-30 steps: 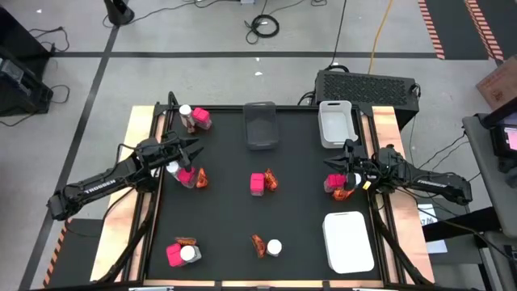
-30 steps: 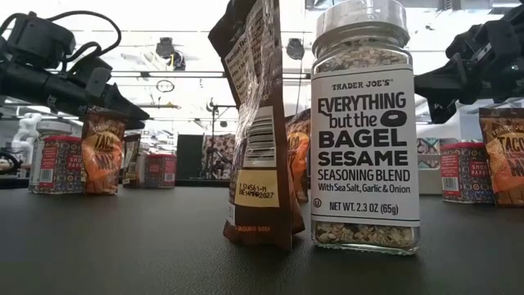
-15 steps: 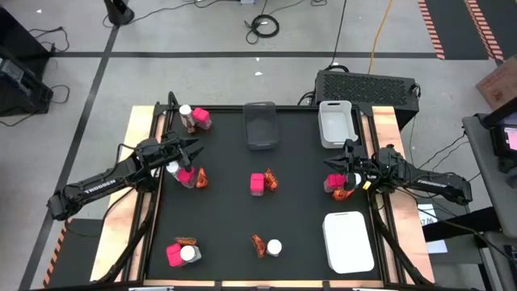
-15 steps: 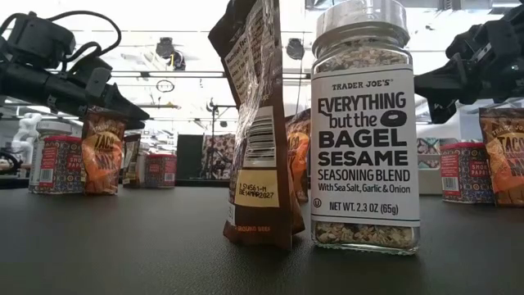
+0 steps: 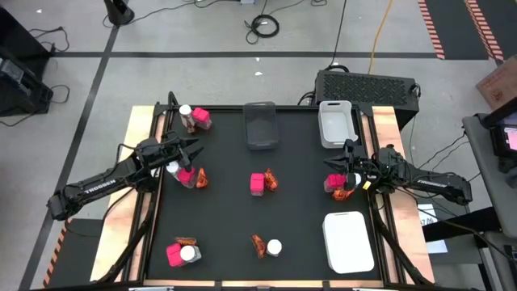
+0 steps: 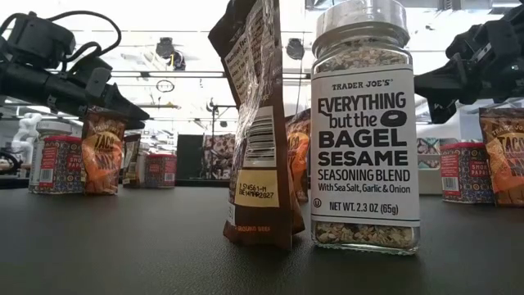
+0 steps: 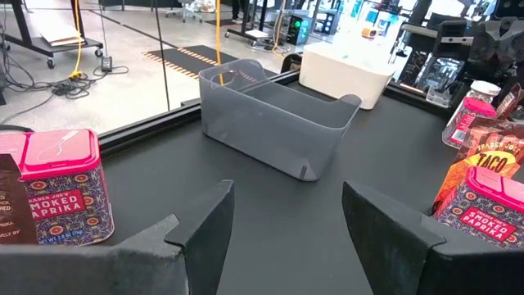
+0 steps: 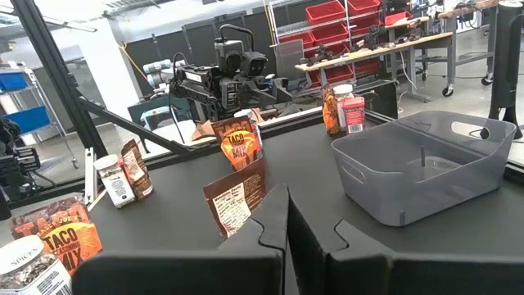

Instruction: Sort spices by type

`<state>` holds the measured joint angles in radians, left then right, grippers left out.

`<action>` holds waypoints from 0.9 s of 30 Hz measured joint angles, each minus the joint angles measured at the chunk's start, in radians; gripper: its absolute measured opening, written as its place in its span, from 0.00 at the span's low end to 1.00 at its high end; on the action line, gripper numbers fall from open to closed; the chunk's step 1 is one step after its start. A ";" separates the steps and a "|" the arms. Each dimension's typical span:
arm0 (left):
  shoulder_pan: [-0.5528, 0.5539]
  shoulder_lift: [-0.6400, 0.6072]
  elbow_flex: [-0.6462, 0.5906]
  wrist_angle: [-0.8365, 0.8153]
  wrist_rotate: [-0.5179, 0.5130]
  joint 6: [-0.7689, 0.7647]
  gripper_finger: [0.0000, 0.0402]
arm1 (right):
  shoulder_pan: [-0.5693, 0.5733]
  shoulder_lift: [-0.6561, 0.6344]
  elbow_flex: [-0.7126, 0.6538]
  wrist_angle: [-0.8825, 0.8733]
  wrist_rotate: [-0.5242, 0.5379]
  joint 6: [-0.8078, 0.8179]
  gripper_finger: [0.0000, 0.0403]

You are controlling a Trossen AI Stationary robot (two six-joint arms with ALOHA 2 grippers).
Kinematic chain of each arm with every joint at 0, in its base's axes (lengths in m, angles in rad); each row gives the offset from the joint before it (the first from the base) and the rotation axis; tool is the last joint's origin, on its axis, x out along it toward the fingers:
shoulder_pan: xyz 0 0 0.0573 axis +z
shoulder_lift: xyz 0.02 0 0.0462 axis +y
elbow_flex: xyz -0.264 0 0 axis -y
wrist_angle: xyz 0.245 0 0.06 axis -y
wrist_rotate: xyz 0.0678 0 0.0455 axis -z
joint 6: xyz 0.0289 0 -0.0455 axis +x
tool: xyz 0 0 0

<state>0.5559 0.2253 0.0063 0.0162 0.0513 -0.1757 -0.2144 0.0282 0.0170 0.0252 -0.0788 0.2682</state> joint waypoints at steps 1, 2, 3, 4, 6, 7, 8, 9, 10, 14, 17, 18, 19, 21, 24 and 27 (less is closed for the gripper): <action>0.000 0.000 0.000 0.000 0.000 0.000 0.57 | 0.000 0.000 0.000 0.000 0.000 0.000 0.01; 0.000 0.000 0.000 0.000 0.000 0.000 0.57 | 0.000 0.000 0.000 0.000 0.000 0.000 0.01; 0.000 0.000 0.000 0.000 0.000 0.000 0.57 | 0.000 0.000 0.000 0.000 0.000 0.000 0.01; 0.000 0.000 0.000 0.000 0.000 0.000 0.57 | 0.000 0.000 0.000 0.000 0.000 0.000 0.01; 0.000 0.000 0.000 0.000 0.000 0.000 0.57 | 0.000 0.000 0.000 0.000 0.000 0.000 0.01; 0.000 0.000 0.000 0.000 0.000 0.000 0.57 | 0.000 0.000 0.000 0.000 0.000 0.001 0.01; 0.000 0.000 0.000 0.000 0.000 0.000 0.57 | 0.000 0.000 0.000 0.000 0.000 0.005 0.01; 0.000 0.000 0.000 0.000 0.000 0.000 0.57 | 0.000 0.000 0.000 0.000 0.000 0.005 0.01; 0.000 0.000 0.000 0.000 0.000 0.000 0.57 | 0.000 0.000 0.000 0.000 0.000 0.006 0.01; 0.000 0.000 0.000 0.000 0.000 0.000 0.57 | 0.000 0.000 0.000 0.001 0.000 0.048 0.01; 0.000 0.000 0.000 0.000 0.000 0.000 0.57 | 0.000 0.003 0.000 0.009 0.049 0.112 0.01; 0.000 0.000 0.000 0.000 0.000 0.000 0.57 | 0.000 0.003 0.000 0.010 0.066 0.148 0.01; 0.000 0.000 0.000 0.000 0.000 0.000 0.57 | 0.000 0.003 0.000 0.016 0.074 0.186 0.01; 0.000 0.000 0.000 0.000 0.000 0.000 0.57 | 0.000 0.003 0.000 0.021 0.076 0.217 0.01; 0.000 0.000 0.000 0.000 0.000 0.000 0.57 | 0.000 0.003 0.000 0.025 0.076 0.214 0.01; 0.000 0.000 0.000 0.000 0.000 0.000 0.57 | 0.000 0.003 0.000 0.060 0.077 0.232 0.01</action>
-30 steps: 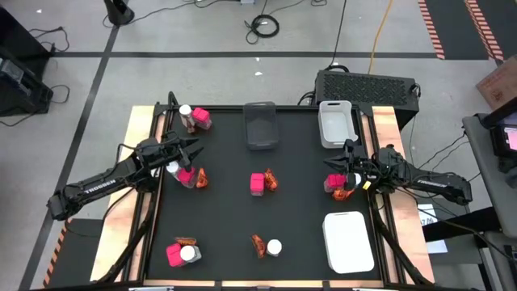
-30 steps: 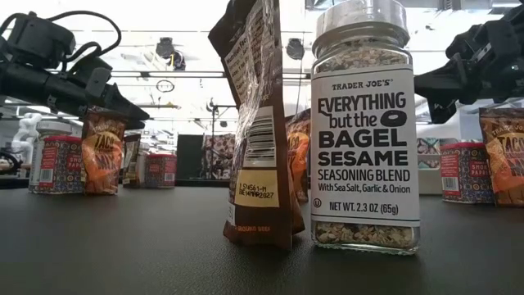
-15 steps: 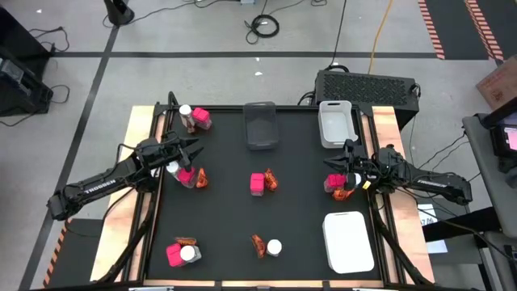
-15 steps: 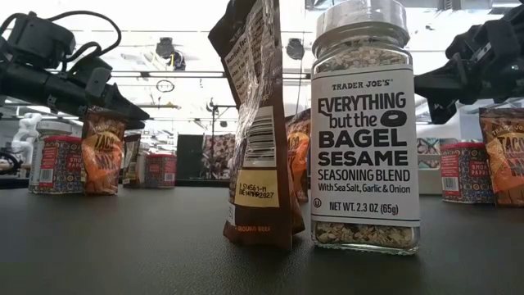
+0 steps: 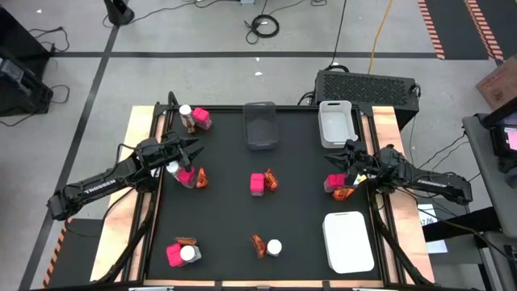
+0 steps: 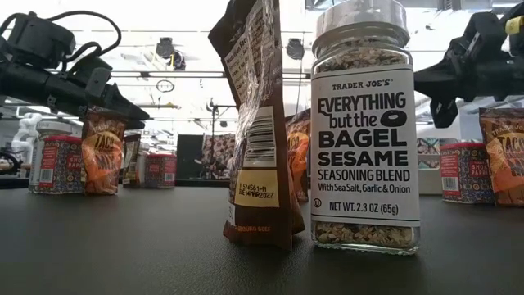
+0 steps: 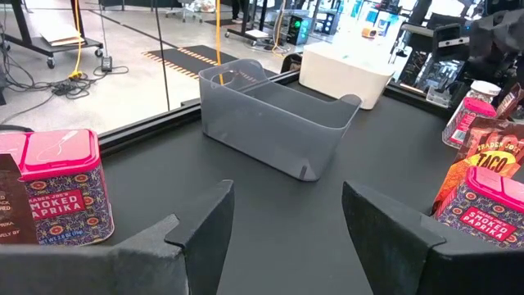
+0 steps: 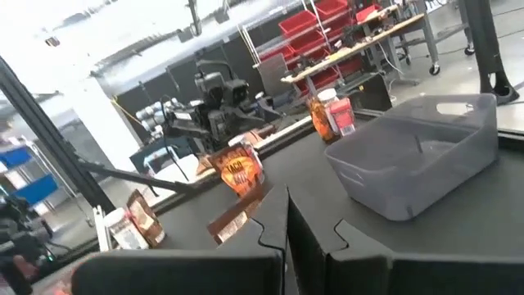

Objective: Sort spices by type
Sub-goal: Put the orange seasoning pack into the top white bin

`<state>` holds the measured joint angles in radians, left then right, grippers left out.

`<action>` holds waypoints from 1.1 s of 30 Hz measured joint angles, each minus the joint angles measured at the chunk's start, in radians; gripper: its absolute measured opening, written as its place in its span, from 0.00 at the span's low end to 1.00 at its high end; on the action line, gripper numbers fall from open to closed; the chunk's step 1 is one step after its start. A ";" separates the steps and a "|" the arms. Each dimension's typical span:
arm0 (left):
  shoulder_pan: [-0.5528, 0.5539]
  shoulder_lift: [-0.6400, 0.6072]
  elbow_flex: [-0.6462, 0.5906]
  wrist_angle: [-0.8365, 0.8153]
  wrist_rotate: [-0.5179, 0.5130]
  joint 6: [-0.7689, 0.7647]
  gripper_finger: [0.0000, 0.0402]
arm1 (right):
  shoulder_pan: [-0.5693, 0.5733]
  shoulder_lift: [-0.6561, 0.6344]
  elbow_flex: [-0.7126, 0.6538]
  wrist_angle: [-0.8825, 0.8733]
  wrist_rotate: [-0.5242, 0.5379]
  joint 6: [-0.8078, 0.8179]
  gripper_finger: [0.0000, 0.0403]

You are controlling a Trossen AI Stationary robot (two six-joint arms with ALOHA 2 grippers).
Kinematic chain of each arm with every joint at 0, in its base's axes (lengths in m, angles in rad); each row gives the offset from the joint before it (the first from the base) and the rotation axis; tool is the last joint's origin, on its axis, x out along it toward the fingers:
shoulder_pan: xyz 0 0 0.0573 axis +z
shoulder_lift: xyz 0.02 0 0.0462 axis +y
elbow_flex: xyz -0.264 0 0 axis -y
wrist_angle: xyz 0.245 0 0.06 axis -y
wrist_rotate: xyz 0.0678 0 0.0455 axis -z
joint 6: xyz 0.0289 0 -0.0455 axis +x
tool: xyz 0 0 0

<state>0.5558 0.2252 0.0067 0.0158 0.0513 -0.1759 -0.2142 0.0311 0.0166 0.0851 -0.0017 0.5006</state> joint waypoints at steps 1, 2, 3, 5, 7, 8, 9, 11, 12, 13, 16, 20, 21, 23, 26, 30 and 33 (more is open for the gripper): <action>0.000 0.000 0.000 0.000 0.000 0.000 0.57 | 0.000 0.000 0.000 0.024 0.006 0.015 0.01; 0.000 0.000 0.000 0.000 0.000 0.000 0.57 | 0.000 0.001 0.000 0.059 0.020 0.028 0.01; 0.000 0.000 0.000 0.000 0.000 0.000 0.57 | 0.000 0.000 0.000 0.100 0.036 0.046 0.01; 0.000 0.000 0.000 0.000 0.000 0.000 0.57 | 0.000 0.000 0.000 0.176 0.056 0.073 0.01; 0.000 0.000 0.000 0.000 0.000 0.000 0.57 | 0.000 0.000 0.000 0.247 0.057 0.088 0.01; 0.000 0.000 0.000 0.002 0.000 -0.001 0.57 | 0.000 0.000 0.000 0.286 0.058 0.090 0.01; 0.000 0.000 0.000 0.012 0.000 -0.001 0.57 | 0.000 0.000 0.000 0.325 0.059 0.090 0.01; 0.000 -0.001 0.000 0.037 0.000 -0.004 0.57 | 0.000 0.006 0.001 0.398 0.060 0.090 0.01; 0.000 -0.001 0.000 0.038 0.000 -0.027 0.57 | 0.000 0.011 0.006 0.421 0.060 0.090 0.01; 0.000 0.000 0.000 0.041 0.001 -0.059 0.57 | 0.000 0.020 0.019 0.432 0.059 0.090 0.01; 0.000 0.000 0.000 0.058 0.024 -0.189 0.57 | 0.000 0.066 0.084 0.428 0.052 0.060 0.01; -0.001 0.001 0.000 0.056 0.096 -0.357 0.57 | 0.001 0.191 0.209 0.357 0.049 -0.018 0.01; 0.000 0.001 0.000 0.052 0.109 -0.377 0.57 | 0.001 0.228 0.242 0.338 0.048 -0.045 0.01; 0.000 -0.001 0.000 0.079 0.142 -0.393 0.57 | 0.001 0.312 0.307 0.316 0.044 -0.093 0.01; 0.000 0.001 0.011 0.090 0.150 -0.419 0.57 | 0.001 0.440 0.402 0.305 0.019 -0.151 0.01; 0.000 0.010 0.094 0.071 0.137 -0.405 0.57 | -0.002 0.595 0.555 0.217 -0.009 -0.264 0.01; 0.000 0.039 0.203 -0.044 0.117 -0.315 0.57 | -0.002 0.696 0.685 0.101 -0.011 -0.366 0.01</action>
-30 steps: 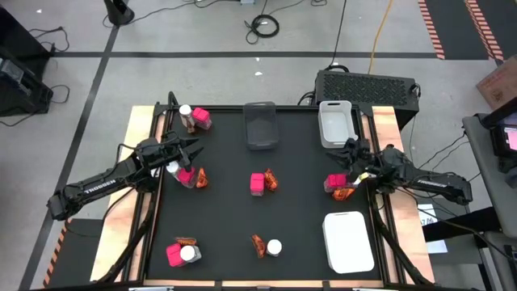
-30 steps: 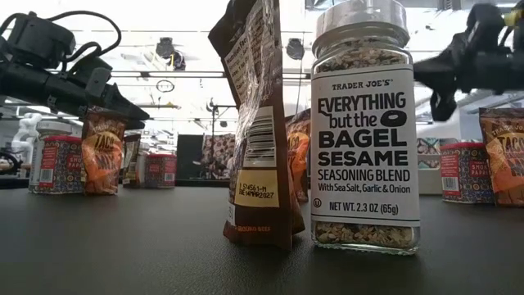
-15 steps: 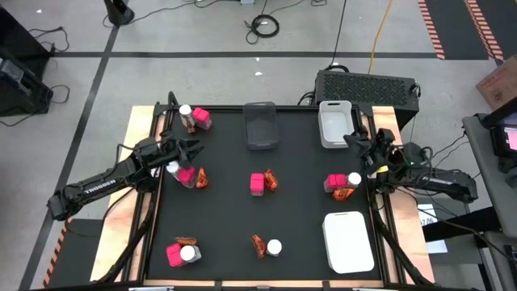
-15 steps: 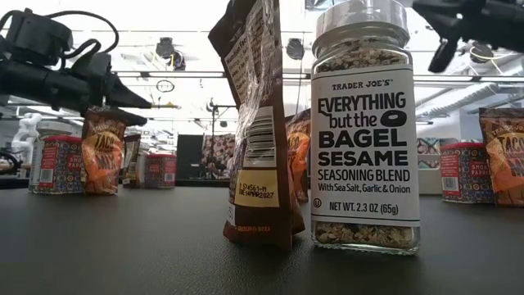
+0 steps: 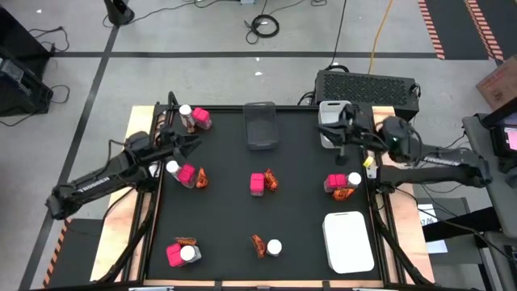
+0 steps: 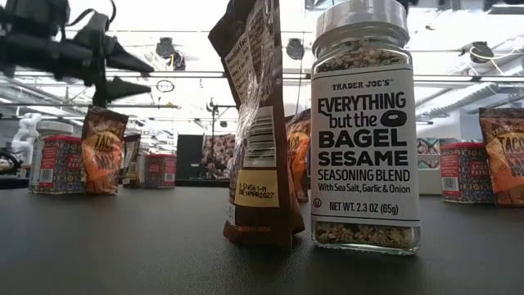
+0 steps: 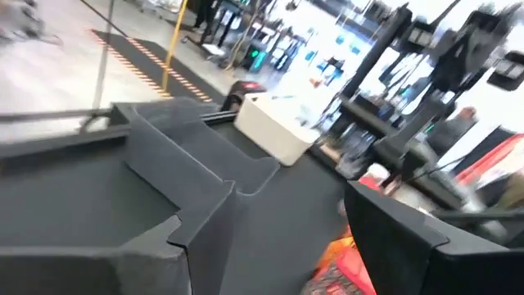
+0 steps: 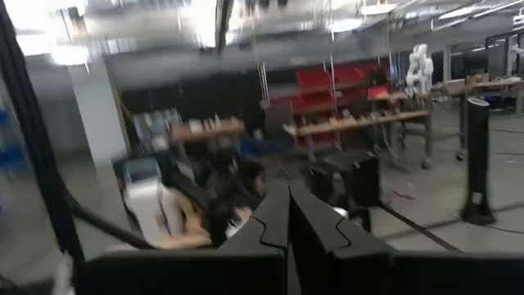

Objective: Sort spices by type
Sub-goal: Put the orange seasoning pack into the top white bin

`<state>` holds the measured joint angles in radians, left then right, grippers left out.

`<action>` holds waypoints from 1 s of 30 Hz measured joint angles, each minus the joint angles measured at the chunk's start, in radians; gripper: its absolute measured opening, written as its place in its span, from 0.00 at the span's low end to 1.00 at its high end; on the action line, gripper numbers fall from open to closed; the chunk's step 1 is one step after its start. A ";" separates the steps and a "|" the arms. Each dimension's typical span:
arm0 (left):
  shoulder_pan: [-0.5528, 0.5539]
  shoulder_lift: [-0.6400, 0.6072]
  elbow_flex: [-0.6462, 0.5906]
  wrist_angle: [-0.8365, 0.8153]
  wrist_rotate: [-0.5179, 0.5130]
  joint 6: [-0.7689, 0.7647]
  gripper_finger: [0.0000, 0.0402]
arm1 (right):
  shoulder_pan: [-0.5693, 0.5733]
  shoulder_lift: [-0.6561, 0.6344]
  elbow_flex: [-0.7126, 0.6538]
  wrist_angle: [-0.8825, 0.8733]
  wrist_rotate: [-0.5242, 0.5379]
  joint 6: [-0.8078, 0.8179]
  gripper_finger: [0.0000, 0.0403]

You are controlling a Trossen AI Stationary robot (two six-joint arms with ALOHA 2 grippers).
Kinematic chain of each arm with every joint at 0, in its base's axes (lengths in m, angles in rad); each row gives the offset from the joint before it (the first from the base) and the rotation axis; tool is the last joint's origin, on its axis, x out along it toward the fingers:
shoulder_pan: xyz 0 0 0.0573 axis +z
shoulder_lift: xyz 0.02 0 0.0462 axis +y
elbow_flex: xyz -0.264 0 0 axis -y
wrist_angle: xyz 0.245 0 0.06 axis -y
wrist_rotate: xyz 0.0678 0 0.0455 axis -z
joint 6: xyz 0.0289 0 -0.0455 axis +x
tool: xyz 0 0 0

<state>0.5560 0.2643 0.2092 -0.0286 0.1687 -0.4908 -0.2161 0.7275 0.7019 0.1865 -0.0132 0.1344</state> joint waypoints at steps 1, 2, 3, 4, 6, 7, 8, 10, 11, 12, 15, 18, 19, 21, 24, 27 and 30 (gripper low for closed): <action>0.000 0.016 0.045 -0.043 -0.015 0.038 0.57 | -0.001 0.029 0.044 -0.048 0.000 -0.033 0.01; 0.000 0.034 0.093 -0.085 -0.031 0.073 0.57 | -0.001 0.057 0.089 -0.095 0.000 -0.062 0.01; 0.000 0.051 0.142 -0.136 -0.047 0.105 0.57 | -0.003 0.083 0.135 -0.141 -0.002 -0.087 0.01; 0.000 0.068 0.188 -0.184 -0.063 0.138 0.57 | -0.007 0.110 0.178 -0.187 -0.012 -0.111 0.01; 0.000 0.106 0.282 -0.251 -0.076 0.190 0.57 | -0.015 0.158 0.265 -0.277 -0.034 -0.151 0.01; 0.000 0.124 0.328 -0.280 -0.082 0.212 0.57 | -0.020 0.182 0.306 -0.318 -0.050 -0.173 0.01; 0.000 0.140 0.373 -0.309 -0.091 0.232 0.57 | -0.022 0.204 0.347 -0.351 -0.065 -0.192 0.01; 0.000 0.173 0.461 -0.365 -0.109 0.268 0.57 | -0.026 0.243 0.419 -0.412 -0.077 -0.223 0.01; 0.000 0.190 0.501 -0.393 -0.120 0.286 0.57 | -0.026 0.263 0.454 -0.436 -0.090 -0.235 0.01; 0.000 0.205 0.544 -0.423 -0.131 0.299 0.57 | -0.027 0.282 0.487 -0.459 -0.097 -0.245 0.01; 0.000 0.252 0.663 -0.499 -0.157 0.339 0.57 | -0.026 0.337 0.573 -0.533 -0.109 -0.254 0.04; 0.000 0.304 0.776 -0.573 -0.160 0.380 0.57 | -0.027 0.386 0.631 -0.585 -0.124 -0.229 0.11; 0.000 0.324 0.813 -0.601 -0.160 0.397 0.57 | -0.026 0.403 0.645 -0.598 -0.125 -0.208 0.15; 0.000 0.368 0.884 -0.671 -0.159 0.425 0.57 | -0.027 0.437 0.669 -0.647 -0.125 -0.141 0.22; 0.000 0.434 0.956 -0.738 -0.140 0.454 0.57 | -0.026 0.484 0.704 -0.756 -0.124 -0.013 0.35; 0.000 0.485 0.974 -0.743 -0.093 0.478 0.57 | -0.024 0.511 0.731 -0.875 -0.134 0.087 0.46; 0.000 0.530 0.974 -0.744 -0.069 0.473 0.57 | -0.024 0.518 0.745 -0.949 -0.179 0.113 0.53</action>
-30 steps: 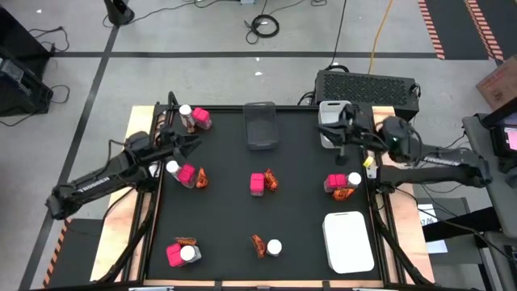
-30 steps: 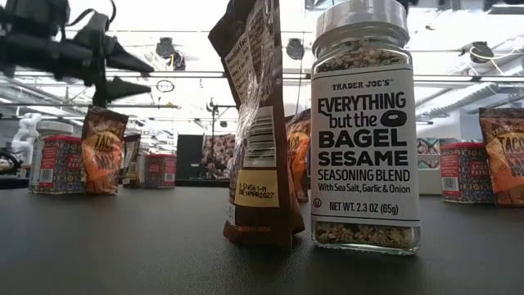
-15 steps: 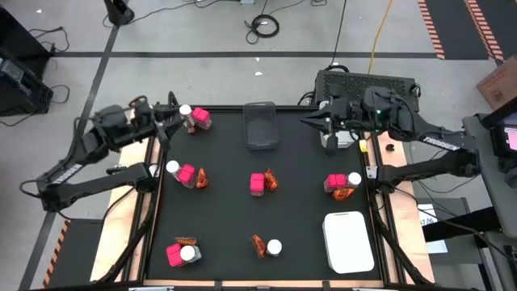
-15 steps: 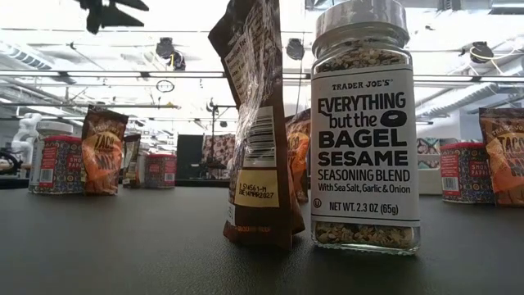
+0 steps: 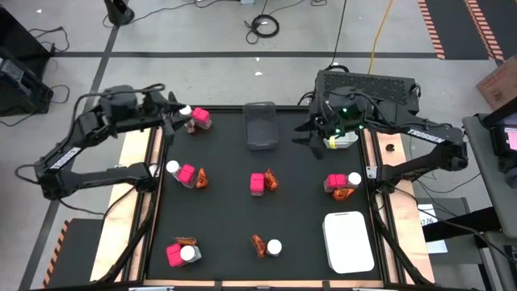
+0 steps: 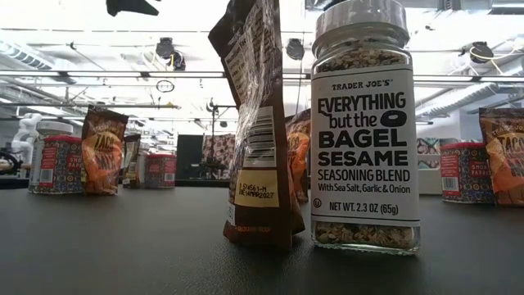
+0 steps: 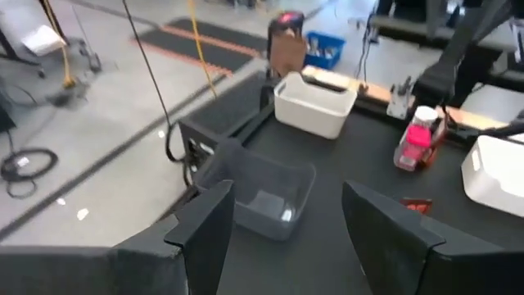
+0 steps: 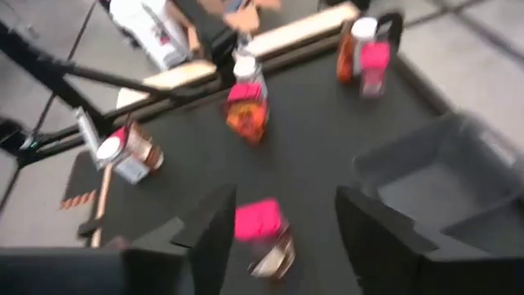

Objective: Sort spices by type
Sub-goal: Put the orange seasoning pack into the top white bin

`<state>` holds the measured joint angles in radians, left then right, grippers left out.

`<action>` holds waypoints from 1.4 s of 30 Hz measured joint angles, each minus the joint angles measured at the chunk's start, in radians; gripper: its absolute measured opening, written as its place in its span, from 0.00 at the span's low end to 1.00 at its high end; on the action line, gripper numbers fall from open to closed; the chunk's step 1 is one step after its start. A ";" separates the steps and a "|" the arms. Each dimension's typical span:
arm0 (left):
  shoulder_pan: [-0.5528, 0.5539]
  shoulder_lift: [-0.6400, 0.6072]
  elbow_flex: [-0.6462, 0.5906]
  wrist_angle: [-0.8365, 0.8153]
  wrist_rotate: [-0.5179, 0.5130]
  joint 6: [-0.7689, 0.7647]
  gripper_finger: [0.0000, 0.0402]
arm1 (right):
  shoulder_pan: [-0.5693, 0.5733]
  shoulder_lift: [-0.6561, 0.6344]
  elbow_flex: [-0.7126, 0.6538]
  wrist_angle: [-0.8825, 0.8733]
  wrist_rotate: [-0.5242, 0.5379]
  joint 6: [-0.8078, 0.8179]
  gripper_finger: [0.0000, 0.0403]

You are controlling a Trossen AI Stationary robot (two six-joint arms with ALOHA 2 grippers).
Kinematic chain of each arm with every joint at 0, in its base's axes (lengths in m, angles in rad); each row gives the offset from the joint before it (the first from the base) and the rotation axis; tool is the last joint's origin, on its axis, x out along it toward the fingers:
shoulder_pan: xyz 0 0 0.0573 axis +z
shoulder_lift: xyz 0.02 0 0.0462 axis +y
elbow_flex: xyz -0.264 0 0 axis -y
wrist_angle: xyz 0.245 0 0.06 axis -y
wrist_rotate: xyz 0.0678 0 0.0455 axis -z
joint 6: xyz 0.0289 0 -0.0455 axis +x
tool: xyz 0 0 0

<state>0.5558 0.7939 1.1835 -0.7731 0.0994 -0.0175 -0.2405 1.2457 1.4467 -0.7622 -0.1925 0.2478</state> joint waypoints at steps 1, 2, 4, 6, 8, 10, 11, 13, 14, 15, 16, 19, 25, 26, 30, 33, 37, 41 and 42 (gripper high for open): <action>0.000 0.012 0.000 0.001 0.005 -0.002 0.57 | 0.000 0.000 0.000 -0.016 -0.016 0.001 0.55; 0.000 0.023 0.000 0.001 0.006 -0.004 0.57 | 0.000 0.000 0.000 -0.031 -0.027 0.001 0.56; 0.000 0.038 -0.001 0.008 0.006 -0.027 0.57 | 0.000 -0.007 0.000 -0.061 -0.053 -0.007 0.58; 0.000 0.044 -0.001 0.042 0.004 -0.035 0.57 | 0.000 -0.015 0.001 -0.095 -0.083 -0.033 0.59; 0.001 0.051 -0.001 0.084 -0.007 -0.024 0.57 | 0.000 -0.025 0.001 -0.140 -0.119 -0.057 0.59; 0.001 0.059 -0.001 0.124 -0.016 -0.022 0.57 | 0.000 -0.036 0.001 -0.177 -0.132 -0.073 0.59; 0.001 0.062 -0.001 0.140 -0.016 -0.022 0.57 | 0.000 -0.043 0.001 -0.197 -0.131 -0.078 0.59; 0.001 0.062 -0.001 0.144 -0.009 -0.008 0.57 | 0.000 -0.052 0.001 -0.208 -0.128 -0.081 0.59; 0.001 0.061 -0.001 0.142 0.004 0.009 0.57 | -0.001 -0.055 0.001 -0.207 -0.127 -0.080 0.59; 0.000 0.061 -0.001 0.138 0.010 0.025 0.57 | -0.003 -0.055 0.001 -0.208 -0.125 -0.079 0.59; 0.000 0.061 -0.001 0.138 0.014 0.028 0.57 | -0.003 -0.055 0.001 -0.207 -0.123 -0.078 0.59; 0.000 0.062 -0.001 0.142 0.018 0.026 0.57 | -0.002 -0.055 0.001 -0.210 -0.123 -0.078 0.59; -0.002 0.062 -0.001 0.095 0.060 0.046 0.57 | -0.002 -0.055 0.001 -0.198 -0.097 -0.101 0.59; -0.002 0.061 -0.001 0.087 0.076 0.061 0.57 | -0.002 -0.055 0.001 -0.200 -0.079 -0.104 0.59; -0.024 0.083 0.000 0.120 0.190 0.086 0.57 | -0.002 -0.053 0.000 -0.257 -0.034 -0.103 0.59; -0.073 0.129 0.000 0.135 0.198 0.077 0.57 | -0.002 -0.031 0.000 -0.307 -0.042 -0.108 0.59; -0.122 0.176 0.013 0.124 0.148 0.076 0.57 | 0.015 0.003 -0.001 -0.400 -0.082 -0.156 0.59; -0.140 0.165 0.027 0.121 0.135 0.077 0.57 | 0.049 0.035 -0.001 -0.525 -0.098 -0.212 0.59; -0.140 0.166 0.027 0.121 0.134 0.076 0.57 | 0.055 0.043 -0.001 -0.564 -0.097 -0.242 0.59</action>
<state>0.4160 0.9599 1.2110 -0.6523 0.2336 0.0589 -0.1852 1.2892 1.4456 -1.3265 -0.2899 0.0054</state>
